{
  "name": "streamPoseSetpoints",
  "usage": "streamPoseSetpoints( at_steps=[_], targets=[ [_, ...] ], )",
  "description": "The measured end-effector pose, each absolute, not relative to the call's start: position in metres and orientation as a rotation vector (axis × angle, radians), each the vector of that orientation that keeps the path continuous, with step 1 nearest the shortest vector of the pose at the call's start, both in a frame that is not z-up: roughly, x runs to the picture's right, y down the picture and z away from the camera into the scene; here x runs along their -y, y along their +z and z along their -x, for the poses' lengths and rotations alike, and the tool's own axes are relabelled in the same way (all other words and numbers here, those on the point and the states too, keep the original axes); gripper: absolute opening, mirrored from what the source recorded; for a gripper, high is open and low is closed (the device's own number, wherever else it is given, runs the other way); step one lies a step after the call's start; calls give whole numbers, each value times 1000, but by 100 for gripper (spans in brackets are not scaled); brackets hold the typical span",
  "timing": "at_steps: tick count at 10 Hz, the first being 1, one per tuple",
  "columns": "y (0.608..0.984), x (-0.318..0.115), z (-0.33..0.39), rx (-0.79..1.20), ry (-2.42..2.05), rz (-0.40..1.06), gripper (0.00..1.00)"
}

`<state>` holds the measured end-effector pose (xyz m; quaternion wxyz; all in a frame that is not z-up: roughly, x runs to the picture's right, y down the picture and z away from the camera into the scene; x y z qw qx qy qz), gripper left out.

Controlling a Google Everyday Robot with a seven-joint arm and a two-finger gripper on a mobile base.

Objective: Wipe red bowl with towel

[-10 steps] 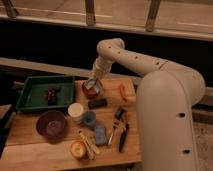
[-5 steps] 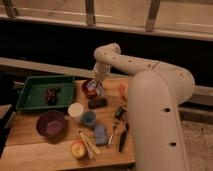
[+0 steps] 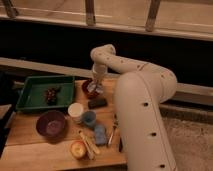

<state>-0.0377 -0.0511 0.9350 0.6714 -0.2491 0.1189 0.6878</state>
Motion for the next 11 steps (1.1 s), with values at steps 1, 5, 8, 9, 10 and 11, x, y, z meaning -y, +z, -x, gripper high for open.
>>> streamPoseSetpoints(
  at_steps=[1, 5, 8, 9, 10, 11],
  targets=[
    [941, 51, 52, -258, 1530, 584, 0],
    [927, 31, 69, -234, 1472, 661, 0],
    [909, 25, 34, -289, 1468, 608, 0],
    [907, 28, 18, -308, 1473, 581, 0],
    [906, 30, 7, -317, 1481, 569, 0],
    [907, 34, -4, -322, 1491, 556, 0]
  ],
)
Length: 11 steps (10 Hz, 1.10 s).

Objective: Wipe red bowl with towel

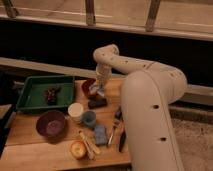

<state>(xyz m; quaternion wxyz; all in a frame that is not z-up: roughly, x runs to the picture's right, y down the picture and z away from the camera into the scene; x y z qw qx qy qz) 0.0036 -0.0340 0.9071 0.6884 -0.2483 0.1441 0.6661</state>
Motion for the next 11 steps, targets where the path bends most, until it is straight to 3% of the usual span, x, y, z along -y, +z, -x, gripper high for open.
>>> streamPoseSetpoints(
  at_steps=[3, 7, 11],
  targets=[
    [921, 42, 5, -306, 1476, 565, 0],
    [949, 55, 83, -242, 1430, 650, 0],
    [941, 44, 125, -208, 1395, 731, 0]
  ],
)
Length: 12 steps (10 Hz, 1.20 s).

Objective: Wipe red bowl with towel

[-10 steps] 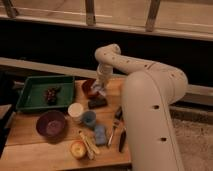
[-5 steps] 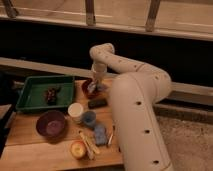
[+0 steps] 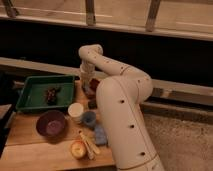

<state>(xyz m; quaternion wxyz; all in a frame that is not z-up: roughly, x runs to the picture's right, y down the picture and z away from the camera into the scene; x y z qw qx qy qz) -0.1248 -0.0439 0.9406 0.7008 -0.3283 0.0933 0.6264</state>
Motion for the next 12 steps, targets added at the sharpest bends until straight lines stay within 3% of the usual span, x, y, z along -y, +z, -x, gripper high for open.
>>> streamPoseSetpoints(
  at_steps=[6, 9, 12],
  targets=[
    [904, 20, 57, -286, 1406, 683, 0],
    [909, 24, 46, -283, 1429, 665, 0],
    [930, 38, 80, -255, 1426, 676, 0]
  ],
)
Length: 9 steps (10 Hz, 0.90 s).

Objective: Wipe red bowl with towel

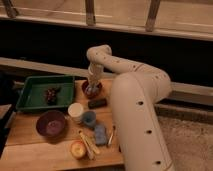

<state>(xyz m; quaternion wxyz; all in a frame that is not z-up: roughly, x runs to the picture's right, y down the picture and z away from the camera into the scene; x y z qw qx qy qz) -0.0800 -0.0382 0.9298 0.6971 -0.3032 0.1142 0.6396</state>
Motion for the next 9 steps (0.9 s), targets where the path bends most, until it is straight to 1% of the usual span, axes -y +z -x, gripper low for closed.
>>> streamPoseSetpoints(
  at_steps=[2, 5, 6, 9],
  targets=[
    [934, 44, 109, -241, 1405, 689, 0],
    [924, 38, 128, -247, 1369, 712, 0],
    [919, 33, 126, -251, 1361, 713, 0],
    [900, 21, 83, -299, 1352, 673, 0]
  ],
)
